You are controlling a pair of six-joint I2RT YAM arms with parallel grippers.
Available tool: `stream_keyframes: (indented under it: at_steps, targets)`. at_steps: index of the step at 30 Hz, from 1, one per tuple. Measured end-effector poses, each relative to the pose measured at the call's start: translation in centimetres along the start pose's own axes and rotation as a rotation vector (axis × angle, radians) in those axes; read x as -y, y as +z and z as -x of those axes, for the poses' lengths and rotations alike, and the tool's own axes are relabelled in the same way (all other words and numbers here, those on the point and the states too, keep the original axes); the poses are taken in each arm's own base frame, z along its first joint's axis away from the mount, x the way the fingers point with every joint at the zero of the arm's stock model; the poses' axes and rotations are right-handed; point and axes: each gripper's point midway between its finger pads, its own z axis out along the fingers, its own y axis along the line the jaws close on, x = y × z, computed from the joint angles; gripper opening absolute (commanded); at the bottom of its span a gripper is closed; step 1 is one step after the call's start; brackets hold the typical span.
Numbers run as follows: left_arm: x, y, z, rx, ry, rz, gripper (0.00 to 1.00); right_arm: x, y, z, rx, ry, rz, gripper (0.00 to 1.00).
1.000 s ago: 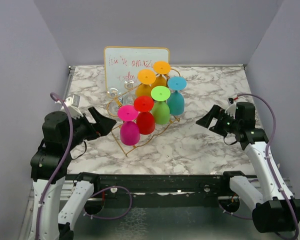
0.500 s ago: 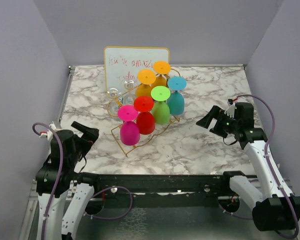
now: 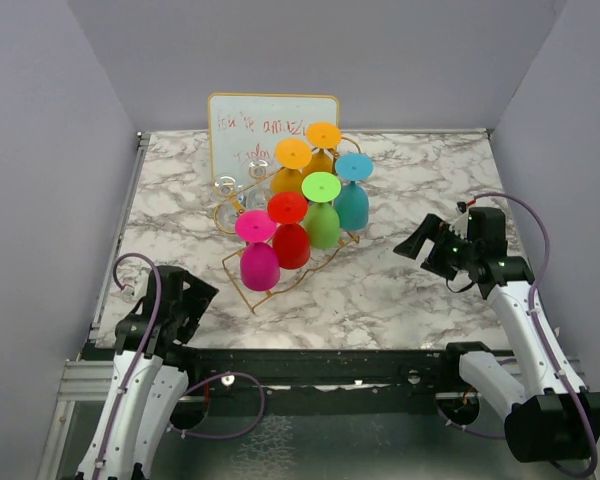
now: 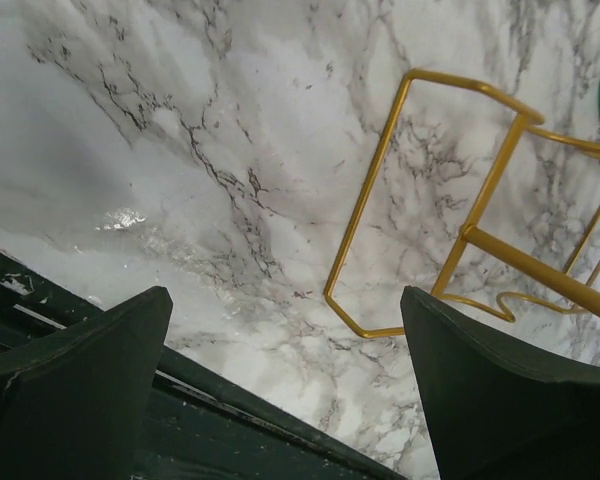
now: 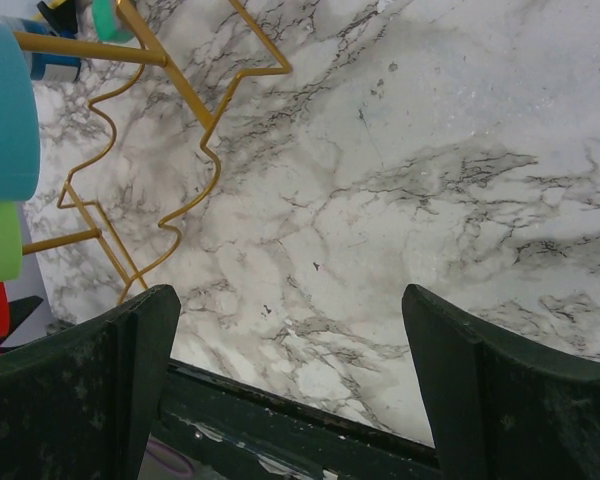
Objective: Take the wine glass off the wine glass rack
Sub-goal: Move the wine rack to the center of the board.
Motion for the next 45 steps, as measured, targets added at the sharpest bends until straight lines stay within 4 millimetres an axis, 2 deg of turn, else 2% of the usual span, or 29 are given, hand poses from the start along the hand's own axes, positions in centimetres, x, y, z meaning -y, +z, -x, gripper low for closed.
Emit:
stream_keyframes:
  at_steps: [3, 13, 15, 22, 26, 28, 38, 45]
  targets:
    - [-0.8, 1.6, -1.3, -0.047, -0.01, 0.01, 0.96, 0.1, 0.0, -0.1, -0.002, 0.002, -0.004, 1.0]
    - [-1.2, 4.7, -3.9, -0.145, -0.065, -0.012, 0.93, 0.4, 0.1, -0.3, -0.006, 0.007, -0.018, 1.0]
    - [-0.9, 5.2, -4.1, -0.153, -0.071, -0.029, 0.92, 0.7, 0.2, -0.6, -0.013, 0.013, -0.022, 1.0]
    - [1.2, 6.6, -4.9, -0.193, -0.11, -0.149, 0.77, 1.0, 0.3, -1.0, -0.023, 0.019, -0.029, 1.0]
    - [2.2, 7.2, -5.0, -0.205, -0.123, -0.183, 0.73, 1.0, 0.3, -1.0, -0.022, 0.019, -0.032, 1.0]
    - [2.5, 7.6, -5.0, -0.209, -0.123, -0.187, 0.66, 1.1, 0.3, -1.0, -0.024, 0.02, -0.034, 1.0]
    - [4.4, 9.0, -5.9, -0.264, -0.11, -0.229, 0.6, 1.2, 0.5, -1.1, -0.034, 0.029, -0.039, 1.0]
    - [5.6, 9.4, -6.9, -0.289, -0.095, -0.26, 0.59, 1.2, 1.0, -1.5, -0.058, 0.036, -0.023, 1.0]
